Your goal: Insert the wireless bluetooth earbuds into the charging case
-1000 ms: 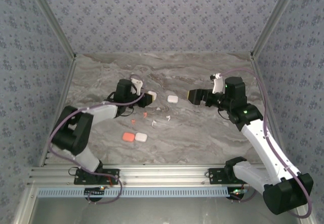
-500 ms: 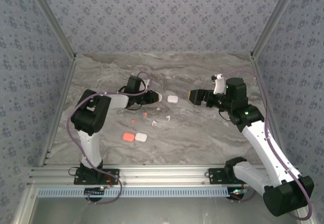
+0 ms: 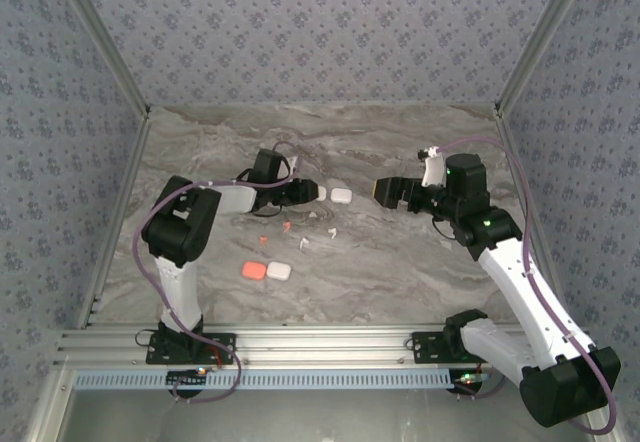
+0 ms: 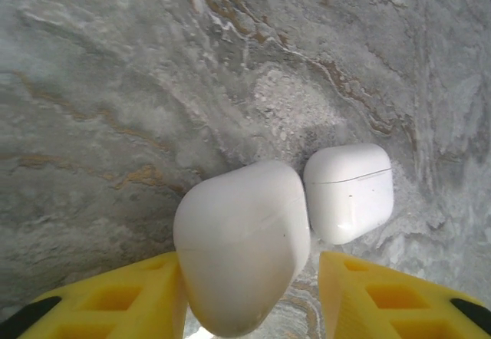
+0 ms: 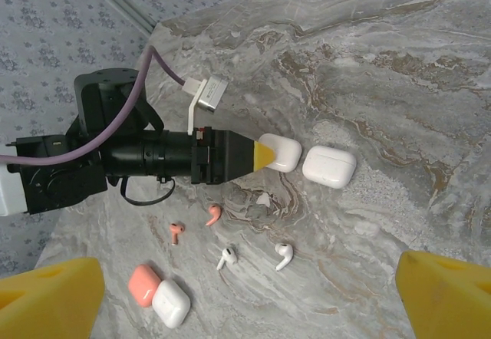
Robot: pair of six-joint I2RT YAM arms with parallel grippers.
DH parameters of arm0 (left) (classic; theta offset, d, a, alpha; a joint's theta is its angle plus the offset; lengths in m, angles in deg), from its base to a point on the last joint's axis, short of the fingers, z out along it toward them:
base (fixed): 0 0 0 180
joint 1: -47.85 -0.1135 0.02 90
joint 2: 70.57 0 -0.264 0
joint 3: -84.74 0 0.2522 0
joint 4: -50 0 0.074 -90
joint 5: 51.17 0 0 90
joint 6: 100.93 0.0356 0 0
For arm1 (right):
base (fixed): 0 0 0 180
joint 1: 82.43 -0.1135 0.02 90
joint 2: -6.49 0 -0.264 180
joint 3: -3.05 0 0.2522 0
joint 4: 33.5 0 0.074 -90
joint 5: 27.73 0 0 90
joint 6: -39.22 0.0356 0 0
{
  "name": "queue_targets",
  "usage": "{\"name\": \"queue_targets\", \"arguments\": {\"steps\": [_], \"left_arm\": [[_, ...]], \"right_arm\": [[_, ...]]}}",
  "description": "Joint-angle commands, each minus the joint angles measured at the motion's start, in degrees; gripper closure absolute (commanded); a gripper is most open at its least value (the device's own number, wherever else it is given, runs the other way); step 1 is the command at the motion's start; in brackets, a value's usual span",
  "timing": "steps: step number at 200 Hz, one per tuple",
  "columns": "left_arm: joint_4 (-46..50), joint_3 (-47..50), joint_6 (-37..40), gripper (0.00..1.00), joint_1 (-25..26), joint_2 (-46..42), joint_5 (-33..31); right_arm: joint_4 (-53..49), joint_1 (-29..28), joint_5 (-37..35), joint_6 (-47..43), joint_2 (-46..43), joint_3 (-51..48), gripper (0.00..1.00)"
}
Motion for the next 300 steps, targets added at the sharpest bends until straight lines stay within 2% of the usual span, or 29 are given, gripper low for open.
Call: {"name": "queue_targets", "arguments": {"steps": [1, 42, 86, 124, 174, 225, 257, 300], "left_arm": [[2.7, 1.0, 1.8, 0.51, -0.9, -4.4, -4.2], [3.9, 4.4, 3.8, 0.45, -1.1, -13.4, -7.4], [4.5, 9.5, 3.0, 0.42, -2.9, -24.0, -9.8], [3.7, 17.1, -1.7, 0.36, -6.3, -35.4, -16.3], [9.2, 24.4, -4.3, 0.23, -11.4, -48.3, -21.3], [12.1, 29.6, -6.6, 0.1, -16.6, -56.2, -19.8], [13.3, 29.9, -6.7, 0.08, -18.8, -57.5, -18.0], [13.1, 29.9, -6.7, 0.07, -19.2, -57.2, -17.5]], "right_arm": [[-1.5, -0.2, 0.3, -2.0, -0.8, 1.1, 0.0], [-2.9, -5.2, -2.4, -6.1, -0.2, 1.1, 0.0], [-5.9, -20.3, -13.9, -11.8, 5.8, 1.8, 0.01], [-8.0, -30.7, -19.3, -12.6, 18.5, 6.1, 0.04], [-10.1, -41.5, -23.3, -18.7, 36.6, 15.5, 0.06], [-16.1, -47.5, -24.8, -24.4, 52.5, 29.8, 0.09], [-18.8, -49.0, -26.4, -25.9, 59.1, 34.7, 0.1], [-20.7, -49.7, -27.5, -26.7, 63.9, 37.4, 0.14]]}}
